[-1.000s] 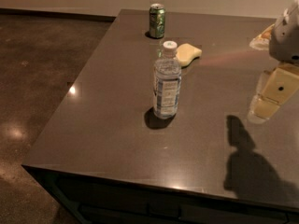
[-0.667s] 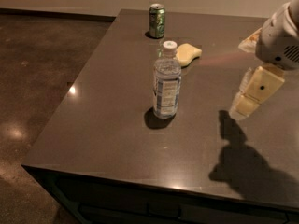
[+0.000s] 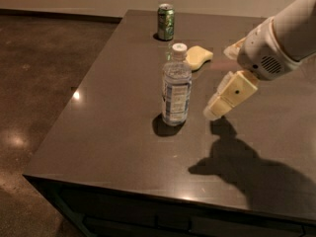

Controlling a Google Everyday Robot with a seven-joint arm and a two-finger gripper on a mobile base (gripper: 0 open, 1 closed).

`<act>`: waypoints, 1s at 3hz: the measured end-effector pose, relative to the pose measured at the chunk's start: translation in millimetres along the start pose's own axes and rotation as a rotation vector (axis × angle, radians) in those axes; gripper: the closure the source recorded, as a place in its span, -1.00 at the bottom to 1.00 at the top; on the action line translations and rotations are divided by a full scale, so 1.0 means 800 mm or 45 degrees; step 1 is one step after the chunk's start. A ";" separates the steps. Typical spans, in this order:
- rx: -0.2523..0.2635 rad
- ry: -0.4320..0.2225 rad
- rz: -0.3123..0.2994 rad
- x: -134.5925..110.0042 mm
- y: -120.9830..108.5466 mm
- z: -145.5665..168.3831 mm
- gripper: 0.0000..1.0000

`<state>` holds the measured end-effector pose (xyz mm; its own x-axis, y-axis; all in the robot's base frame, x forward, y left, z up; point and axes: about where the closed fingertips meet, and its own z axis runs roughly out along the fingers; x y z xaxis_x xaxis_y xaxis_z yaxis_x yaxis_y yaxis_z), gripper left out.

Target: Knock blue plastic bottle over

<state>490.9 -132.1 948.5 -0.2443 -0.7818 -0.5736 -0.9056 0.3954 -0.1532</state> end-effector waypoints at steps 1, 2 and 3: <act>-0.016 -0.107 0.034 -0.019 0.002 0.029 -1.00; -0.034 -0.201 0.061 -0.037 0.006 0.054 -1.00; -0.060 -0.275 0.061 -0.057 0.014 0.073 -1.00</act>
Offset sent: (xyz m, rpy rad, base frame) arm 0.0290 0.0678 -0.0273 0.2633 -0.0279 -0.0040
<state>512.1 -64.3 926.1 -0.2120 -0.6393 -0.7392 -0.9114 0.4024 -0.0866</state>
